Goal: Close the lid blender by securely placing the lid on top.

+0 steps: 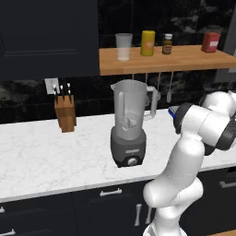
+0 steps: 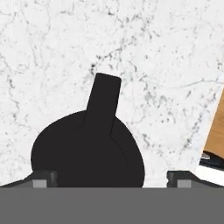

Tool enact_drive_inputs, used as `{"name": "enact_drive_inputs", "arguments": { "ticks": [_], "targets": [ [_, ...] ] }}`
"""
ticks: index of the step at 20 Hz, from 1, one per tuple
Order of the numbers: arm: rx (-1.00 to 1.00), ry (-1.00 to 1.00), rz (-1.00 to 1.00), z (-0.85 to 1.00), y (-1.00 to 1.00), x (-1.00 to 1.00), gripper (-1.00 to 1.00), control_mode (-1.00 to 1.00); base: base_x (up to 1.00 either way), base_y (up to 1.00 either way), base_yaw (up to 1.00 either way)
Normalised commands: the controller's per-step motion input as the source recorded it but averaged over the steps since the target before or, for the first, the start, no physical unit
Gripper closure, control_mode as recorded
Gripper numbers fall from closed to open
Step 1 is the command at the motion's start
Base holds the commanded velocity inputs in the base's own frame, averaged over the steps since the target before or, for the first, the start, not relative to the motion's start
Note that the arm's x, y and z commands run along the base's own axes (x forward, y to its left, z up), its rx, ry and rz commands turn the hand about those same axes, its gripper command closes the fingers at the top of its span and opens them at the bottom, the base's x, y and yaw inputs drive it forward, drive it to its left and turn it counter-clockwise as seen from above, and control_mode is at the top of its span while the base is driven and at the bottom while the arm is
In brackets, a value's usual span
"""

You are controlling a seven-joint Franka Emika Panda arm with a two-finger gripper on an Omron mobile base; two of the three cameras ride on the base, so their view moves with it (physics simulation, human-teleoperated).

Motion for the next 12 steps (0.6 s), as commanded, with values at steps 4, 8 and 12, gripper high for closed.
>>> {"name": "enact_drive_inputs", "arguments": {
  "ticks": [4, 8, 12],
  "targets": [
    [0.09, 0.00, 0.02, -0.49, -0.61, 0.33, -1.00, -1.00, 0.00, 0.00, 0.00],
    [0.02, 0.00, 0.01, -0.59, -0.28, 0.24, -1.00, -1.00, 0.00, 0.00, 0.00],
    [0.00, 0.00, 0.00, -0.55, -0.09, 0.08, -1.00, -1.00, 0.00, 0.00, 0.00]
  ]
}}
